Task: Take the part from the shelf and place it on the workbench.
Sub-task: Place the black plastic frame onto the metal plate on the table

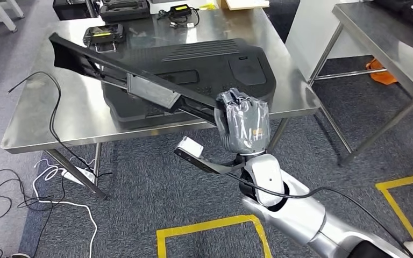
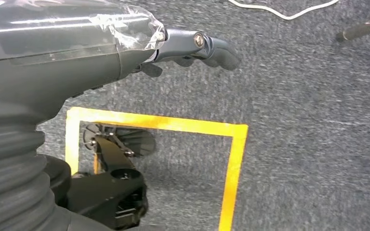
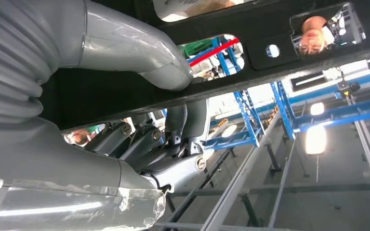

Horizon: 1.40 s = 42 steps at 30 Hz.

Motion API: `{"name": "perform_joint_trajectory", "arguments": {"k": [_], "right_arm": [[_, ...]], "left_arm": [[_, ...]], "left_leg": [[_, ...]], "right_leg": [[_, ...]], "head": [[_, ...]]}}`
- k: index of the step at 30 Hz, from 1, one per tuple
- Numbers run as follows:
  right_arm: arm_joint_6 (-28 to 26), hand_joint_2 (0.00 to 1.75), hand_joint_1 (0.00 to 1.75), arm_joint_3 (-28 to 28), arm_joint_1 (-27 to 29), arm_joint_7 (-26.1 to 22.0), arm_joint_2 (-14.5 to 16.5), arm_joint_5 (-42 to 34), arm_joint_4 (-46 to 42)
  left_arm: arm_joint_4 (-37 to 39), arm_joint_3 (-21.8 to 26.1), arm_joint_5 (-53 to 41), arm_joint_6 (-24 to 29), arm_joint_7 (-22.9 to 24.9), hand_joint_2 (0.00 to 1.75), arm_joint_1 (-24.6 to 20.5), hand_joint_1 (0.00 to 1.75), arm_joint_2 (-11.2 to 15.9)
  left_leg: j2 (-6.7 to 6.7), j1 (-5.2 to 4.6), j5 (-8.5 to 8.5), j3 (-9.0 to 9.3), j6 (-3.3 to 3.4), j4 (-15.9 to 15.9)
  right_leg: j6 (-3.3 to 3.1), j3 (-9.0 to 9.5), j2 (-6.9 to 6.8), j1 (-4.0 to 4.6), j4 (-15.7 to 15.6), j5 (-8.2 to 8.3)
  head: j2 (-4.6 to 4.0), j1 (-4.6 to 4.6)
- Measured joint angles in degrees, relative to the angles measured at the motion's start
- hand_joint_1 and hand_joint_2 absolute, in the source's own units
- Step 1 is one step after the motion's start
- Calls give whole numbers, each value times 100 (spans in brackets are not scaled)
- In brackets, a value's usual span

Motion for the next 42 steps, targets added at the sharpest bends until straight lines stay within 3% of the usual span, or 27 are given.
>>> {"name": "perform_joint_trajectory", "arguments": {"k": [1,2,3,5,7,9,16,21,27,42], "right_arm": [[-6,175,175,-1,6,2,0,-5,4],[-9,175,175,1,13,-1,0,-10,10],[-12,175,175,2,16,-4,0,-15,19],[-20,175,175,3,14,-9,0,-22,31],[-43,175,175,4,8,-10,2,-31,45],[-66,175,175,10,8,-14,2,-42,55],[-81,175,175,21,13,-16,-15,-63,62],[-89,175,175,22,13,-17,-16,-65,65],[-116,175,175,22,12,-18,-17,-81,78],[-156,175,175,21,12,-19,-17,-84,95]], "left_arm": [[0,0,0,1,2,175,-2,0,0],[0,0,0,2,3,175,0,0,0],[0,0,0,3,4,175,3,0,0],[0,0,0,7,5,175,7,0,0],[0,0,0,21,5,175,2,0,0],[0,0,0,40,5,175,-1,0,0],[0,0,0,72,9,175,0,0,2],[0,0,0,75,10,175,0,0,2],[0,0,0,83,12,175,0,0,2],[0,0,0,83,12,175,-2,0,4]], "left_leg": [[-1,-2,-23,23,15,1],[-4,-4,-48,49,21,3],[-9,-3,-77,82,18,7],[-24,3,-155,165,-14,27],[-32,-14,-233,198,-74,71],[-34,-38,-272,182,-110,103],[-34,-35,-292,254,-93,33],[-33,-30,-290,275,-117,0],[-33,-28,-289,277,-178,-8],[-34,-41,-301,282,-171,15]], "right_leg": [[12,-222,0,-2,342,-79],[20,-377,0,-5,527,-53],[20,-428,-1,-6,483,95],[4,-258,-5,-6,-174,613],[-32,-50,-8,8,-786,918],[-65,-3,-2,19,-930,912],[-123,31,12,39,-953,861],[-153,43,10,49,-952,842],[-158,51,7,51,-950,839],[-141,81,2,28,-986,851]], "head": [[0,11],[0,19],[0,26],[0,51],[0,64],[0,47],[0,18],[0,19],[0,21],[0,22]]}}
